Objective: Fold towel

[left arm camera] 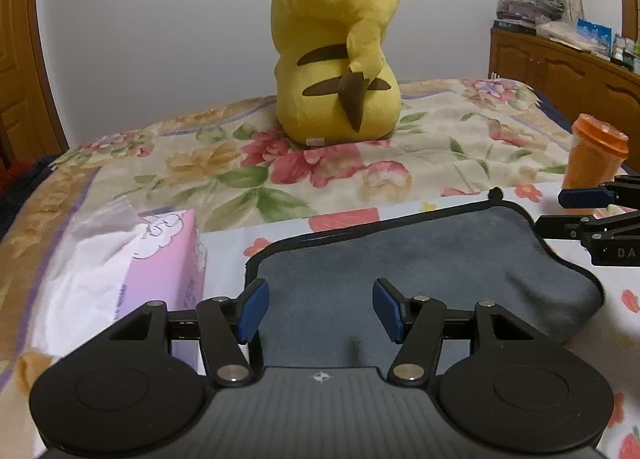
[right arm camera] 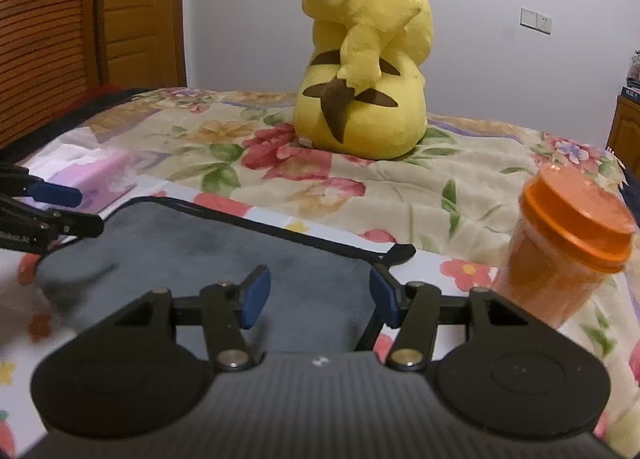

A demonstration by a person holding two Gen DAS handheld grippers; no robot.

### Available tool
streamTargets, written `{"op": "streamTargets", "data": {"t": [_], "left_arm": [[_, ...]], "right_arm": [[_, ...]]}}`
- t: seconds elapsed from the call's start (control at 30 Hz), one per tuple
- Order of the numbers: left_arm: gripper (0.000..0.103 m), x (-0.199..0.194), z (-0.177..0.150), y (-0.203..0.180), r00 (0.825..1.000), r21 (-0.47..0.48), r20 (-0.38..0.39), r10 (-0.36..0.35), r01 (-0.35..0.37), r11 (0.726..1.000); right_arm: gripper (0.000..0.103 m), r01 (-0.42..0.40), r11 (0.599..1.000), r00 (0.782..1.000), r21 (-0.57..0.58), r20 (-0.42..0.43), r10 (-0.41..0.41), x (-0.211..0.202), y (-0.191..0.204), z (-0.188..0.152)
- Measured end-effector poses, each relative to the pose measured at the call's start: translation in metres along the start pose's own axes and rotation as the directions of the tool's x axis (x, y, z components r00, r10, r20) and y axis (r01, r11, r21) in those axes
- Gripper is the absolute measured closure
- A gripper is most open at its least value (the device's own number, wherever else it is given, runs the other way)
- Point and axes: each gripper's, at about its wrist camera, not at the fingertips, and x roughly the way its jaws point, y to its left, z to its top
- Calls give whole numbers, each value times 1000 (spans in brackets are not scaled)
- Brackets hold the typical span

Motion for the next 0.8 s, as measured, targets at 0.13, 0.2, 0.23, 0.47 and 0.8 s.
{"op": "streamTargets", "data": {"t": [0.13,0.2,0.23,0.47,0.8], "left_arm": [[39,-24,4,-3,1000,-3,2,1,-1,1000],[39,-35,6,-6,1000,5,3,5,-5,1000],[38,-40,6,-7,1000,7,4,6,-6,1000],[33,-83,14,-13,1000,2,27,4,-4,1000],[27,-144,9,-15,999,-37,52,-3,5,999]], "right_arm": [[43,-4,1000,1000,2,9,4,-22,4,7],[40,-4,1000,1000,-4,19,4,-35,6,10],[39,-5,1000,1000,-5,23,5,-41,8,12],[34,-3,1000,999,0,51,3,-82,14,20],[31,7,999,997,45,78,-11,-133,17,24]]}}
